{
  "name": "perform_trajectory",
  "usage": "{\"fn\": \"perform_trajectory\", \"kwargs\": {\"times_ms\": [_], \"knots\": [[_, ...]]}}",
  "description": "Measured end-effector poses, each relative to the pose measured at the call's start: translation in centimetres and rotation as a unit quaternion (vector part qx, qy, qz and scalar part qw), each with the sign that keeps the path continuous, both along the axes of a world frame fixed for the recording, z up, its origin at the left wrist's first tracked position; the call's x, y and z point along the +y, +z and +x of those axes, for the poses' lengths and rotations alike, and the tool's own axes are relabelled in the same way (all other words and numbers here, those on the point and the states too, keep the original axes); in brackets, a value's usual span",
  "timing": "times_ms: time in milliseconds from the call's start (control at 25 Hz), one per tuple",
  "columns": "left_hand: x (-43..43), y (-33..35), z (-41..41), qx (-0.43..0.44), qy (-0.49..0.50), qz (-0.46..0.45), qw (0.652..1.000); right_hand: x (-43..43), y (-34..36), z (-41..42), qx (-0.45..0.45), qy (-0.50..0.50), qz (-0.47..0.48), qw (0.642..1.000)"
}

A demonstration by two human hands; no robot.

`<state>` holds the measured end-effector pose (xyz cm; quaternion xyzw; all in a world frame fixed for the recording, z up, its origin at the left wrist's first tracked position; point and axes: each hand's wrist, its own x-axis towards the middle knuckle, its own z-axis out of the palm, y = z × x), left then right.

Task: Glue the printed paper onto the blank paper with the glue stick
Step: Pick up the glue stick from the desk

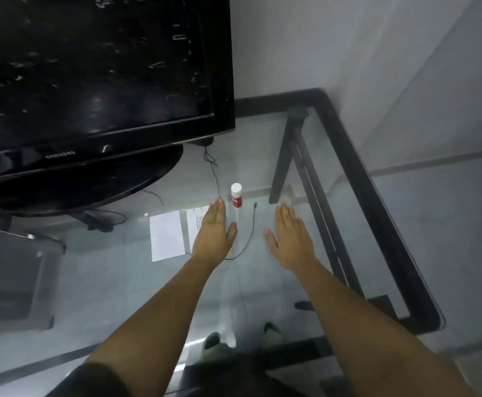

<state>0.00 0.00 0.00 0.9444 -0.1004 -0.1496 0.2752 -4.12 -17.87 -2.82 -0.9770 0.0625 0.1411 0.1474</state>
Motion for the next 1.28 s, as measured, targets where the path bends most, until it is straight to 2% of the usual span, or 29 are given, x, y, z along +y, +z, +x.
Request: {"fn": "perform_trajectory", "kwargs": {"times_ms": [120,320,520,720,840,960,1040,1120,1280], "knots": [[-1.5,-0.4,1.3,-0.019,0.086,-0.061,0.994,0.0,-1.2,0.4,-0.014,-0.016,-0.012,1.0],[-3.4,-1.6,3.1,-0.034,0.163,-0.161,0.973,0.0,-2.9,0.2,-0.055,-0.013,-0.035,0.998],[-4.0,-2.1,3.5,-0.035,0.163,-0.176,0.97,0.0,-3.3,0.2,-0.062,-0.009,-0.038,0.997],[-2.9,-0.8,3.3,-0.034,0.098,-0.199,0.974,0.0,-2.9,0.1,-0.055,-0.012,-0.013,0.998],[-1.8,0.3,3.2,-0.052,0.083,-0.213,0.972,-0.6,-1.0,1.5,-0.1,-0.065,0.085,0.989],[-1.0,1.3,3.3,-0.049,0.109,-0.243,0.963,-1.4,2.8,4.7,-0.127,-0.191,0.274,0.934],[-0.8,1.8,3.4,-0.049,0.104,-0.238,0.964,-1.4,5.3,6.2,-0.101,-0.196,0.369,0.903],[-0.6,2.0,3.5,-0.058,0.089,-0.228,0.968,-0.6,6.8,7.0,-0.07,-0.164,0.421,0.89],[-0.9,2.3,3.7,-0.066,0.06,-0.213,0.973,0.1,7.3,7.9,-0.06,-0.157,0.451,0.876]]}}
